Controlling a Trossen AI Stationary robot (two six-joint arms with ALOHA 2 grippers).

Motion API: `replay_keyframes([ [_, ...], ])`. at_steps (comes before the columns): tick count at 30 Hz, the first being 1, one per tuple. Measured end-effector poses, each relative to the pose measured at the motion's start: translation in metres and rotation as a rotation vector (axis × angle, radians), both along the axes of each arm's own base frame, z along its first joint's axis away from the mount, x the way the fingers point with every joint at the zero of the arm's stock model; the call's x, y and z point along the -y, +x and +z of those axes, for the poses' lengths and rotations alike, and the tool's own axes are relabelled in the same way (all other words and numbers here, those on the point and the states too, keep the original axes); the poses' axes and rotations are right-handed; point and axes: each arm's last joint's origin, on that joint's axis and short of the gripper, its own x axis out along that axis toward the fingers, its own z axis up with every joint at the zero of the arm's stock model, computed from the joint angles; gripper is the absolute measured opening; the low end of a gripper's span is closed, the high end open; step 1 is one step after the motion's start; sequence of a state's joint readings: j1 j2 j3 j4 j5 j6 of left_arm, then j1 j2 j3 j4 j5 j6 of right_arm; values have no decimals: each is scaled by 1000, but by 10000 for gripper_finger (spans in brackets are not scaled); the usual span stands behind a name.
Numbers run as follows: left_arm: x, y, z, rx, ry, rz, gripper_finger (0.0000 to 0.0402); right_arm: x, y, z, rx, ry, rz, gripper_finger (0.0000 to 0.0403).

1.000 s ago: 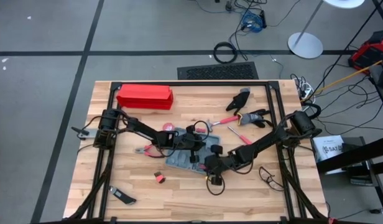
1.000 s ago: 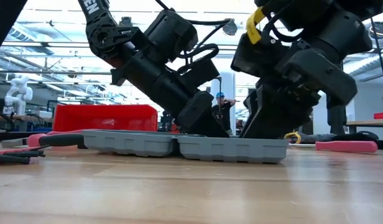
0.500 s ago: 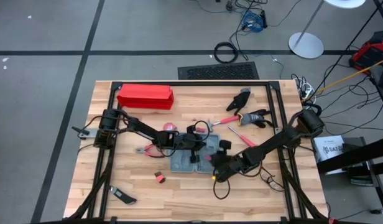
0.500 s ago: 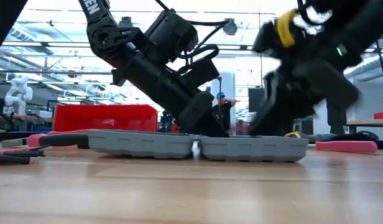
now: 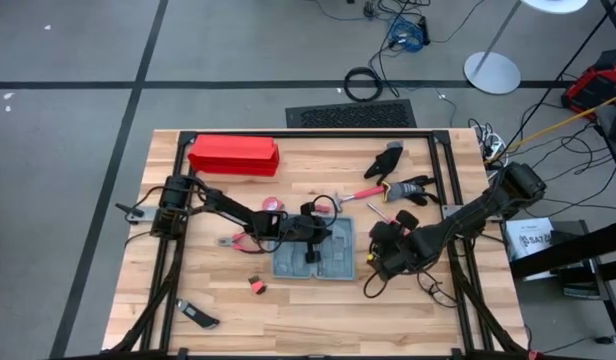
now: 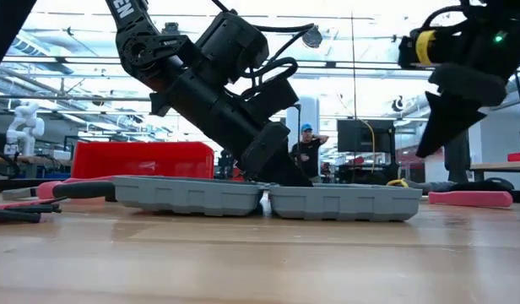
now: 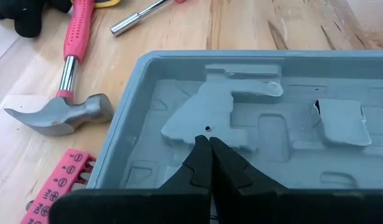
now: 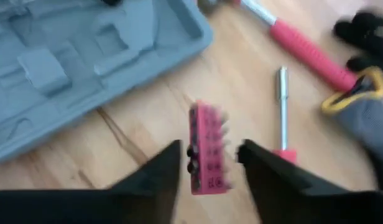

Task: Prefit tool cases
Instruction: Remove the orange screwdriver bit set from the gray pre-fit tool case, then remove the transparent flat screwdriver from the gray pre-fit tool case

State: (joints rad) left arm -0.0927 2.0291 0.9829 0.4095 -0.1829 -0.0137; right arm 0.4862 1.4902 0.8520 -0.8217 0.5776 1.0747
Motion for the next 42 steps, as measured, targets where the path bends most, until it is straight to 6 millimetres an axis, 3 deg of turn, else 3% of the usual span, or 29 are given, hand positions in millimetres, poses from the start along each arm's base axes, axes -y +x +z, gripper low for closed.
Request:
replay_keyframes([
  [3, 0, 0, 0, 0, 2, 0, 0, 0, 1, 1, 23, 16, -19, 254],
  [6, 0, 0, 1, 6, 2, -1, 0, 0, 1, 3, 64, 24, -54, 284],
  [11, 5, -4, 20, 28, 29, -35, 0, -2, 4, 13, 168, 19, -40, 275],
  [19, 11, -19, 98, 203, 94, -100, 0, -9, 22, 27, 332, 29, 104, 247],
  [24, 10, -44, 120, 73, 139, -137, 0, -10, 37, 28, 370, 53, 206, 232],
  [29, 11, -66, 109, -186, 166, -319, 0, -8, 54, 21, 362, -11, 347, 218],
  [32, 13, -69, 88, -264, 153, -397, 0, -1, 66, 11, 348, -1, 378, 211],
  [36, 14, -66, 62, -314, 133, -391, 0, 13, 83, -4, 358, 140, 344, 207],
  [42, 18, -56, 41, -315, 106, -379, 0, 21, 95, -24, 355, 330, 297, 205],
])
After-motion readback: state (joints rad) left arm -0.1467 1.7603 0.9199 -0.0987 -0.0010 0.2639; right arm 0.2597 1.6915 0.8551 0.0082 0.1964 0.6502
